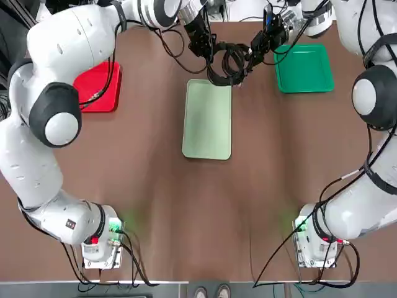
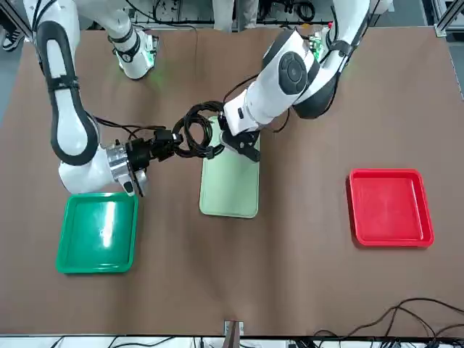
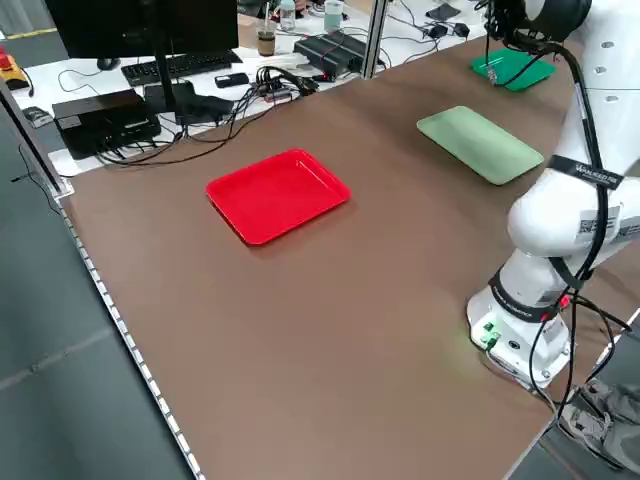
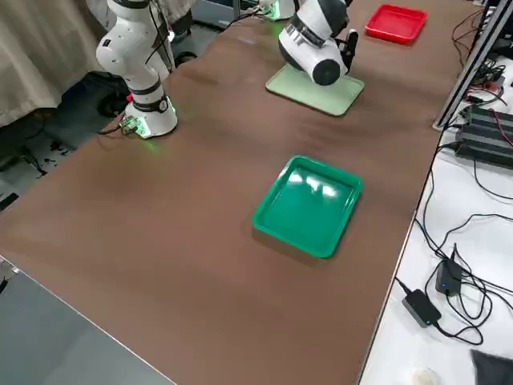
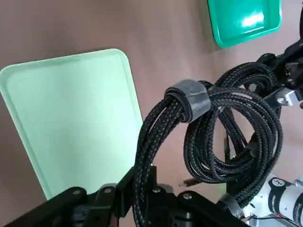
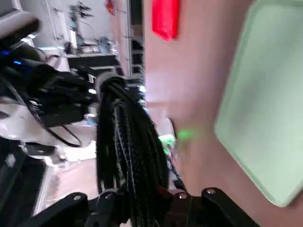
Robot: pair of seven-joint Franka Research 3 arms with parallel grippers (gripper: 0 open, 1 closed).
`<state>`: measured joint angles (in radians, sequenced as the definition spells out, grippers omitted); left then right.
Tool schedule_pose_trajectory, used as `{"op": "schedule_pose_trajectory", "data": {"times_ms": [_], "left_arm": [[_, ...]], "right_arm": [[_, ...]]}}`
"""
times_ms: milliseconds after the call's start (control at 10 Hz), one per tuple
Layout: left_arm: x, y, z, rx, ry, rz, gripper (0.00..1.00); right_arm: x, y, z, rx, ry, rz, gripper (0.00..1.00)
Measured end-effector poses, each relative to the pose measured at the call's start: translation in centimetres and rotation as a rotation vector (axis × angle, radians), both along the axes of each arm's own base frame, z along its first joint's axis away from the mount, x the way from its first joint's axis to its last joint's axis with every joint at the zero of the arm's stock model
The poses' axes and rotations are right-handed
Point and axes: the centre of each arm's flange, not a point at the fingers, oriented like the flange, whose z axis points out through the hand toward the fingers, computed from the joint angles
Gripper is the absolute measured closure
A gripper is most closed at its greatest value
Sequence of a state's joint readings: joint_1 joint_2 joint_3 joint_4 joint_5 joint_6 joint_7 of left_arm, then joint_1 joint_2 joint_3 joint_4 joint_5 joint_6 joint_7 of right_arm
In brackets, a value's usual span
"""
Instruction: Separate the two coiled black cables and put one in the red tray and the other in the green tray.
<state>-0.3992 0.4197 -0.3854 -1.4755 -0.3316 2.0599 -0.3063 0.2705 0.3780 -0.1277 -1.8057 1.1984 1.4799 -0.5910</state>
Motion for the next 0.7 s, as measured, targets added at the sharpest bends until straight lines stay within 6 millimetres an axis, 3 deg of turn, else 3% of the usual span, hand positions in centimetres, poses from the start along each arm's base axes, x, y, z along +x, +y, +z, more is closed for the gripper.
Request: {"op": "schedule_pose_trajectory", "data": {"times_ms": [200,400,700], "left_arm": [[0.3,0.3,-0.1,0.005,0.003,0.002,0.87],[1.3,2.2,-0.7,0.037,0.032,0.002,0.87],[2.9,5.8,-1.2,0.081,0.035,0.009,0.87]], "right_arm": [[1.3,-2.5,1.6,-0.151,-0.027,0.031,0.93],[2.3,-7.2,2.8,-0.233,-0.044,0.032,0.93],[3.2,-12.4,3.4,-0.397,-0.086,0.055,0.93]]}}
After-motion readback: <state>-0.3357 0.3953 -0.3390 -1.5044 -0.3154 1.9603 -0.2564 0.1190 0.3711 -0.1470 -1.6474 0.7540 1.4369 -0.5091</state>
